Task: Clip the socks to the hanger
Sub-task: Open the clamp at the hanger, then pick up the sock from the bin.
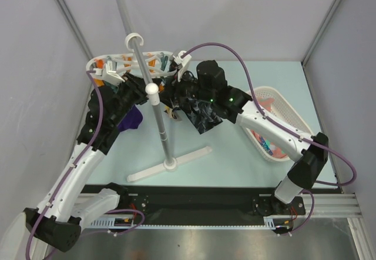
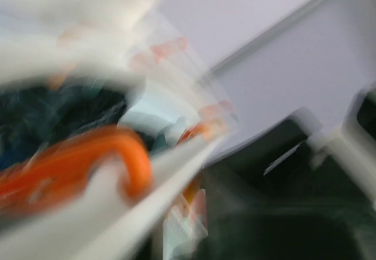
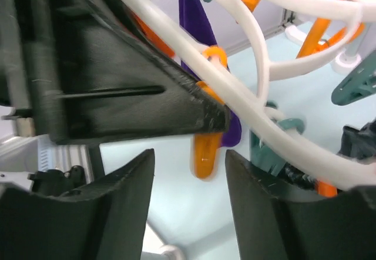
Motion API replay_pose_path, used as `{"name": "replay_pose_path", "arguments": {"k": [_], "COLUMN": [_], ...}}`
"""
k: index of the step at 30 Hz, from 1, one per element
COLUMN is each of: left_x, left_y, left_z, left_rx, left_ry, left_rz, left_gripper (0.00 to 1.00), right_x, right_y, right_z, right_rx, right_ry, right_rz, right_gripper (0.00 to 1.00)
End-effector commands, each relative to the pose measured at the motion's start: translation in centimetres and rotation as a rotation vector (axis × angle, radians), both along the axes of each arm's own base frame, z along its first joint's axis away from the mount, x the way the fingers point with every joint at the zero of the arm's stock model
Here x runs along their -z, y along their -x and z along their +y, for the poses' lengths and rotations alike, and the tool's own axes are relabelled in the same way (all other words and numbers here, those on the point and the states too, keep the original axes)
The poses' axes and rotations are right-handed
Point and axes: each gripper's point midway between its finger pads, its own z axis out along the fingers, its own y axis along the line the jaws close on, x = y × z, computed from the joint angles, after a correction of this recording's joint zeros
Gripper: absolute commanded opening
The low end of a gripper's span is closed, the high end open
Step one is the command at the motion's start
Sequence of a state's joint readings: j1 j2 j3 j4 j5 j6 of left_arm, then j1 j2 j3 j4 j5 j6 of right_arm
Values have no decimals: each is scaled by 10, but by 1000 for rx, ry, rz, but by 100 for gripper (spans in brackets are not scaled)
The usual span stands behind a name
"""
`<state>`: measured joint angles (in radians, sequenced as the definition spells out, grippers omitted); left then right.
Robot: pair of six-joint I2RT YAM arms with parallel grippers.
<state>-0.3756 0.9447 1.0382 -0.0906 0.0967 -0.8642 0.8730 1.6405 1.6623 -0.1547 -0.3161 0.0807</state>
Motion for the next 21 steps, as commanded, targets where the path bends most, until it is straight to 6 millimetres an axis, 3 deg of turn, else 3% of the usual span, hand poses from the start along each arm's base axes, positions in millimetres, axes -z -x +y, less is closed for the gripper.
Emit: {"name": "replay_pose_path", "arguments": {"k": [1, 9, 14, 21], "left_x": [-24, -27, -23, -18], "left_y": [1, -1, 0, 0], "left_z": [0, -1, 3, 4], "left_rx": [-2, 0, -17, -25], "left_ry": [17, 8, -12, -26], "left_rz": [-67, -70, -49, -23], "left_gripper": [0, 0, 0, 0], "right_x": [-44, -39, -47, -33], "right_y": [9, 1, 2, -8], "right_z": [-21, -43, -63, -87], "right_rx": [52, 101, 134, 228], "right_ry": [-71, -60, -78, -76], "right_rz": [-69, -58, -60, 24], "right_gripper": [61, 66, 67, 66]}}
